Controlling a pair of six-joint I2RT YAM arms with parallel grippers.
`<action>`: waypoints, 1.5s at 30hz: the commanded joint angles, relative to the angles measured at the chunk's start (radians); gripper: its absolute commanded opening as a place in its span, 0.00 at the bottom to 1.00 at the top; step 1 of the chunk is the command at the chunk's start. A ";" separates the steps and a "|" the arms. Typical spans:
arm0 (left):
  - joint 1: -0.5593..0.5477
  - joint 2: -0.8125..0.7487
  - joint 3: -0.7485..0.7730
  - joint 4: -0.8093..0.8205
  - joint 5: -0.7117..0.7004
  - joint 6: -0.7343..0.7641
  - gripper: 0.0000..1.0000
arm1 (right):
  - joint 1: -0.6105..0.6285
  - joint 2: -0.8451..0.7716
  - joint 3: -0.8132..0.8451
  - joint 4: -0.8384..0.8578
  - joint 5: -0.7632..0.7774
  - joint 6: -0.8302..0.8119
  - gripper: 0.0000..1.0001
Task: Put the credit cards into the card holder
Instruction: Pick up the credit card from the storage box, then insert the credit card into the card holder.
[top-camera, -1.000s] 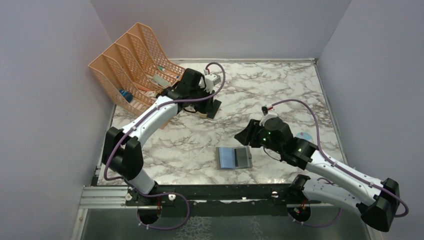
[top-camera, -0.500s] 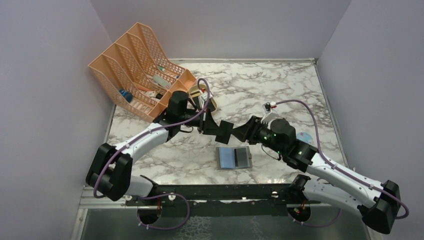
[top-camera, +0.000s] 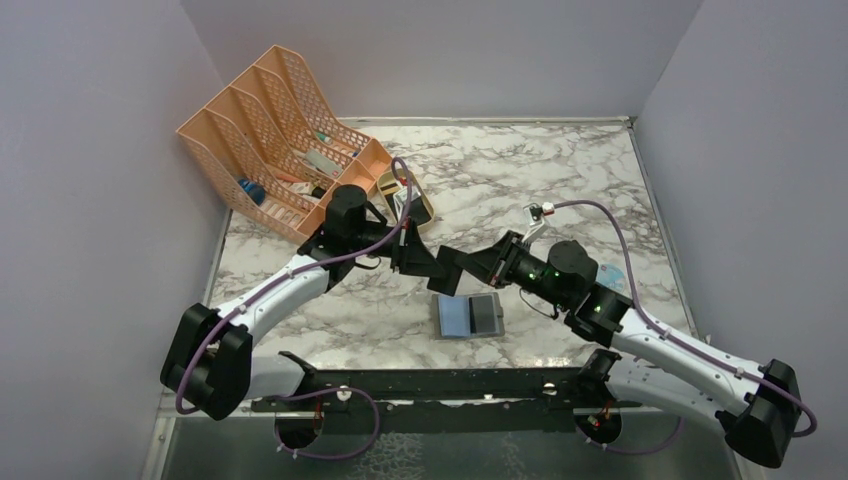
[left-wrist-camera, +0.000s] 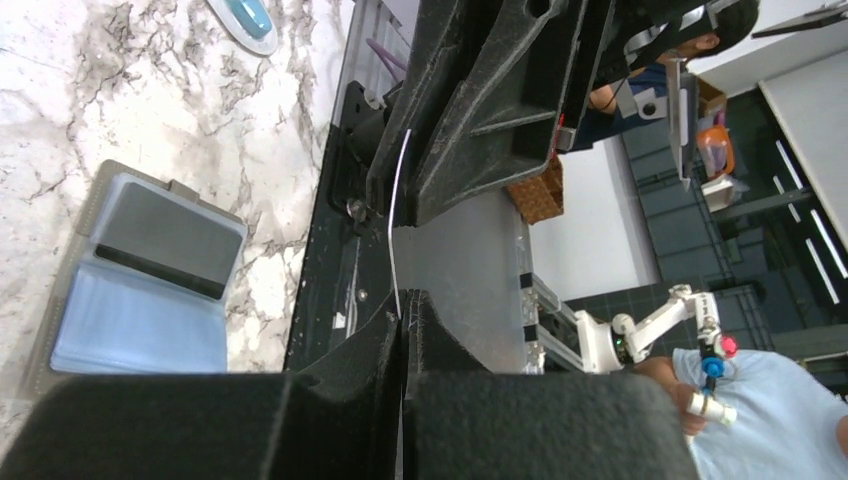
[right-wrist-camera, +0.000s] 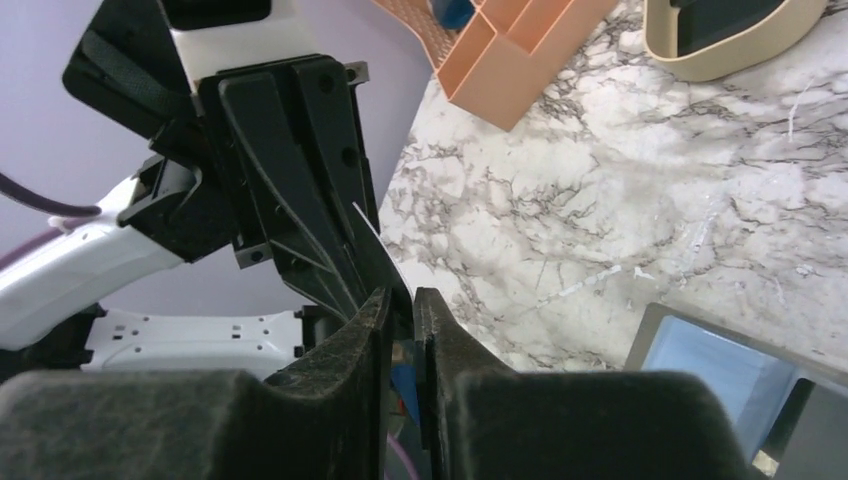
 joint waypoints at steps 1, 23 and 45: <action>-0.007 -0.005 -0.007 0.041 0.036 -0.014 0.10 | 0.001 -0.036 -0.044 0.095 -0.045 0.015 0.05; -0.061 0.089 0.123 -0.488 -0.481 0.329 0.28 | 0.000 0.102 0.138 -0.354 0.178 -0.249 0.01; -0.215 0.293 -0.068 -0.222 -0.659 0.224 0.02 | -0.263 0.278 0.013 -0.158 -0.257 -0.358 0.01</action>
